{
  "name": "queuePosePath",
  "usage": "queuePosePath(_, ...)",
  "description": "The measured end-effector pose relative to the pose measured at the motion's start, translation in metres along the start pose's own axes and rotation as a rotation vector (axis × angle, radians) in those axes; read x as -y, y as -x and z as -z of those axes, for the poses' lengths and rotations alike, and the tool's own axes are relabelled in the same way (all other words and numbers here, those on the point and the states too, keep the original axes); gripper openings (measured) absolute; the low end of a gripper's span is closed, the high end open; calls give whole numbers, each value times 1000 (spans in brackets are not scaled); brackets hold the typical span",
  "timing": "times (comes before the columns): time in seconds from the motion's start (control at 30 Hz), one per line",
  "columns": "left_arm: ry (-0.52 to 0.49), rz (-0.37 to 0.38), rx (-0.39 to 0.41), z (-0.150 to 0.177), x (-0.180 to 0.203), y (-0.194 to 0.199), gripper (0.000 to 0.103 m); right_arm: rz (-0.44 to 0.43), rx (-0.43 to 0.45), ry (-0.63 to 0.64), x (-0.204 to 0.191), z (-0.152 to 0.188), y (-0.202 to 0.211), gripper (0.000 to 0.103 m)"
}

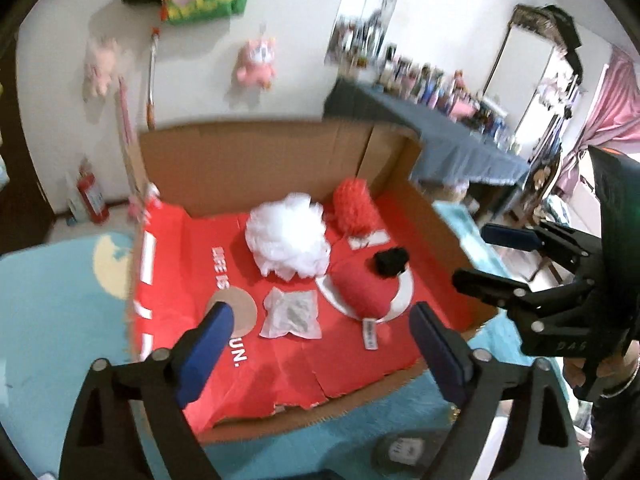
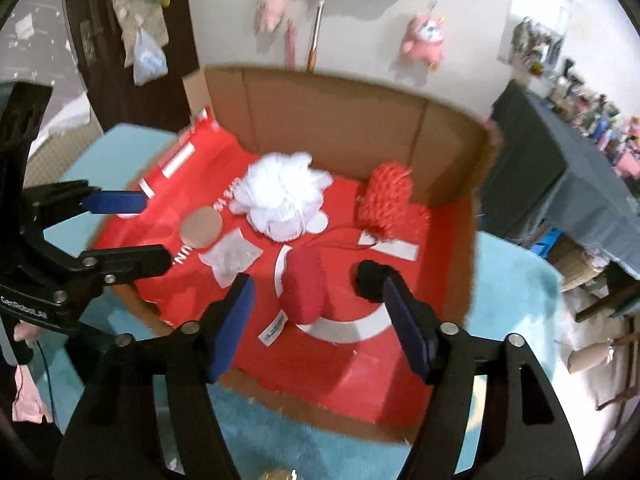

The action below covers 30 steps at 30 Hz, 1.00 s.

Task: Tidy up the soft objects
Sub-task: 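Withdraw both open tools from the box back over the table items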

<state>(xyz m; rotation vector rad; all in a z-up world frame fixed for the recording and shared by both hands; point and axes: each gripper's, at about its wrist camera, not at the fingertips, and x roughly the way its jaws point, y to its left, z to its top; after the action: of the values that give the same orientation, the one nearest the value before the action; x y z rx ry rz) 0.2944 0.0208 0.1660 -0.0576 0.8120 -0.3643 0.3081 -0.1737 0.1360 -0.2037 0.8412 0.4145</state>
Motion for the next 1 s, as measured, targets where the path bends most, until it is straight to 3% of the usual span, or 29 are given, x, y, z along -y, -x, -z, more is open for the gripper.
queuePosePath(0.1, -15, -9, 91, 6, 12, 36, 103, 26, 76, -17, -5, 7, 40, 75)
queuePosePath(0.37, -55, -18, 294, 41, 47, 118, 103, 65, 242, -65, -24, 46, 136, 79)
queuePosePath(0.47, -71, -25, 337, 57, 55, 136, 103, 67, 300, -87, -34, 67, 164, 81)
queuePosePath(0.53, -66, -43, 364, 69, 59, 145, 103, 62, 322, -84, -40, 80, 176, 88)
queuePosePath(0.7, -78, -53, 408, 97, 68, 159, 103, 117, 397, -70, -59, 115, 195, 88)
queuePosePath(1.0, -68, -41, 460, 148, 84, 172, 103, 136, 497, -139, -77, 172, 207, 88)
